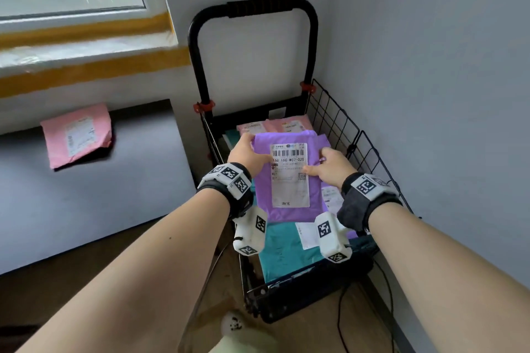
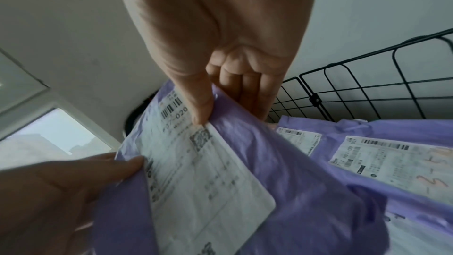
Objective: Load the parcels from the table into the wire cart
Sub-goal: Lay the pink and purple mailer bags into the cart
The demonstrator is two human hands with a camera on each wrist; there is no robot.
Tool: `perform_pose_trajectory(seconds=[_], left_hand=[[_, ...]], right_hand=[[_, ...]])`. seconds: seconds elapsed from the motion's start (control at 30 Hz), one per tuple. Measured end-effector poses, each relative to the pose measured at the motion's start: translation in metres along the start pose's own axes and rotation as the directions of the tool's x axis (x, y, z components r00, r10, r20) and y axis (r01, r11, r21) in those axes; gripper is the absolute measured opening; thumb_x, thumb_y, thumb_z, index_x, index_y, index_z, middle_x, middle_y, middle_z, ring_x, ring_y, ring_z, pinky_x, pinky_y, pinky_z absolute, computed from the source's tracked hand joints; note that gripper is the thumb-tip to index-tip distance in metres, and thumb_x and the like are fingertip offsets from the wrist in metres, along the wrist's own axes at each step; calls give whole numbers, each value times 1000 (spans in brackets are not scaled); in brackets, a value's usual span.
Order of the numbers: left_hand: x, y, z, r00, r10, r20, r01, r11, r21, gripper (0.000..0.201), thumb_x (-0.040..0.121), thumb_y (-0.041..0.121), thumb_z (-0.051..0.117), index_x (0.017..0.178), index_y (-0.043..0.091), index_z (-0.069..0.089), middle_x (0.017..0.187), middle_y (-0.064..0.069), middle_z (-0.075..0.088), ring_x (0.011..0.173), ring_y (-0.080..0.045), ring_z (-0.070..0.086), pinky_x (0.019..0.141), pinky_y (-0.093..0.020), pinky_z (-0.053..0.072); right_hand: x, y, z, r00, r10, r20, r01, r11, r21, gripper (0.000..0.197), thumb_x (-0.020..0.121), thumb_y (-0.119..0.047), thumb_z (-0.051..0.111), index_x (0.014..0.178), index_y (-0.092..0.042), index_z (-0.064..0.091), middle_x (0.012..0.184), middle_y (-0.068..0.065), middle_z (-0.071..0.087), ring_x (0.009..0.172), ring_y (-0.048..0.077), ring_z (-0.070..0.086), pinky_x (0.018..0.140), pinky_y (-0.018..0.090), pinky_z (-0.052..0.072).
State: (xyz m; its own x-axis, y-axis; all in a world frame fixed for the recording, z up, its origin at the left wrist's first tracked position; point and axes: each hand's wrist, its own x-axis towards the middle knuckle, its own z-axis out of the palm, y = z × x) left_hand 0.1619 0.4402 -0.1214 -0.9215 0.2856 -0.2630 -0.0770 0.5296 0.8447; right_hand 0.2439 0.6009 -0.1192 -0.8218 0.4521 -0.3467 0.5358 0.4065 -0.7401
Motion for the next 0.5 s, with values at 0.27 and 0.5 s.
perform_pose_trajectory(seconds=[0.27,0.5], left_hand=[[60,-54,60,949,-273,157,256,959,125,59,81,18,71,133,12,43,117,-11,59,92,-28,63,79,-40,58],[85,-93,98,887,-430,171,387,892,235,53,79,20,71,125,12,46,115,-11,60,102,-31,62,86,-41,55]], right_hand=[[82,59,21,936,255,244,-212,959,-187,12,87,-8,67,84,-8,56,86,7,61,76,20,59,68,32,54],[120,98,40,870,358,339,-240,908,-344,24,84,-15,70,74,-16,48,79,5,59,72,24,61,65,33,54]])
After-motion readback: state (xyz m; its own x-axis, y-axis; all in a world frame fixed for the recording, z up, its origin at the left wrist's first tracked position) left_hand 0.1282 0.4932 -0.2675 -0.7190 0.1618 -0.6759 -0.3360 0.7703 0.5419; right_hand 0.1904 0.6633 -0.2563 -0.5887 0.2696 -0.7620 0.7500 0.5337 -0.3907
